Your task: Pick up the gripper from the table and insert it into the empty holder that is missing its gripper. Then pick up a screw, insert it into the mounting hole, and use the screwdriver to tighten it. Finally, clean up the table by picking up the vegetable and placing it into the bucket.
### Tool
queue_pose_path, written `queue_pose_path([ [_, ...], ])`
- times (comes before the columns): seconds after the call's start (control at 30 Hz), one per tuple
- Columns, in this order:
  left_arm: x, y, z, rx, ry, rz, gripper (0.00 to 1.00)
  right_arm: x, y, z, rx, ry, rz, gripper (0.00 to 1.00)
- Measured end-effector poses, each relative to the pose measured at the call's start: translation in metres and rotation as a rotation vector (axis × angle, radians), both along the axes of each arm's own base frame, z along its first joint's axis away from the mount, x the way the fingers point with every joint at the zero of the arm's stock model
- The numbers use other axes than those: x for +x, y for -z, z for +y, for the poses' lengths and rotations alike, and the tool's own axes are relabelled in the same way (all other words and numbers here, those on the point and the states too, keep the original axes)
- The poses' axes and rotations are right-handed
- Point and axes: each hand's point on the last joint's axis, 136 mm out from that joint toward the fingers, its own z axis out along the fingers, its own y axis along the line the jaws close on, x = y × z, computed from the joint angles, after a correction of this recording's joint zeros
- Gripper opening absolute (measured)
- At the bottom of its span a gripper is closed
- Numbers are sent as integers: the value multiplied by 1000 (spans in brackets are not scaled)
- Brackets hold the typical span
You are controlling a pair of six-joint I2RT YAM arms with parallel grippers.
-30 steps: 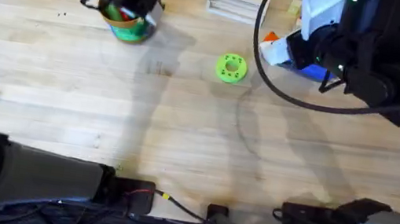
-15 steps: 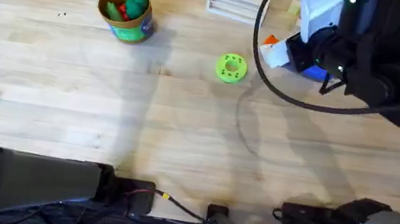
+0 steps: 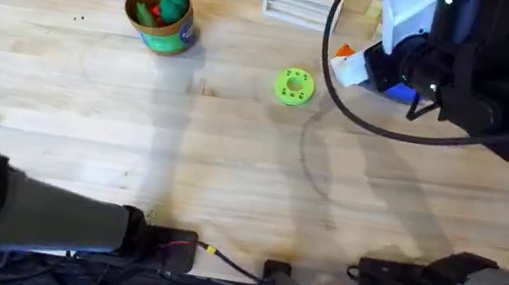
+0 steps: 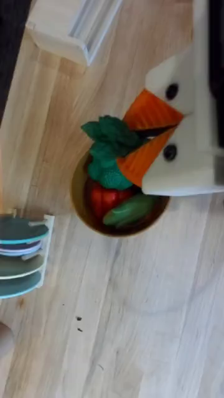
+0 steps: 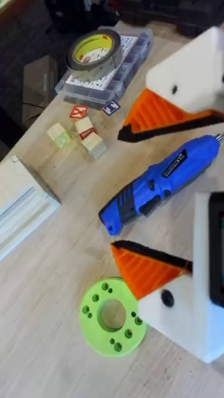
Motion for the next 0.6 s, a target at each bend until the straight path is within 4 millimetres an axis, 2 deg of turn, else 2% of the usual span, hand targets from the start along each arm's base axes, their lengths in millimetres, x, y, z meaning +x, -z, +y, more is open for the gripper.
queue_pose_path([
  [0.23, 15, 46, 17, 52, -73, 91, 11, 0, 0, 0, 0, 0, 0, 992],
  [0.5, 25, 70, 24, 79, -97, 127, 13, 0, 0, 0, 0, 0, 0, 992],
  [0.53, 25, 73, 24, 80, -98, 133, 66, 0, 0, 0, 0, 0, 0, 993],
  [0.6, 25, 77, 24, 80, -99, 142, 249, 0, 0, 0, 0, 0, 0, 993],
])
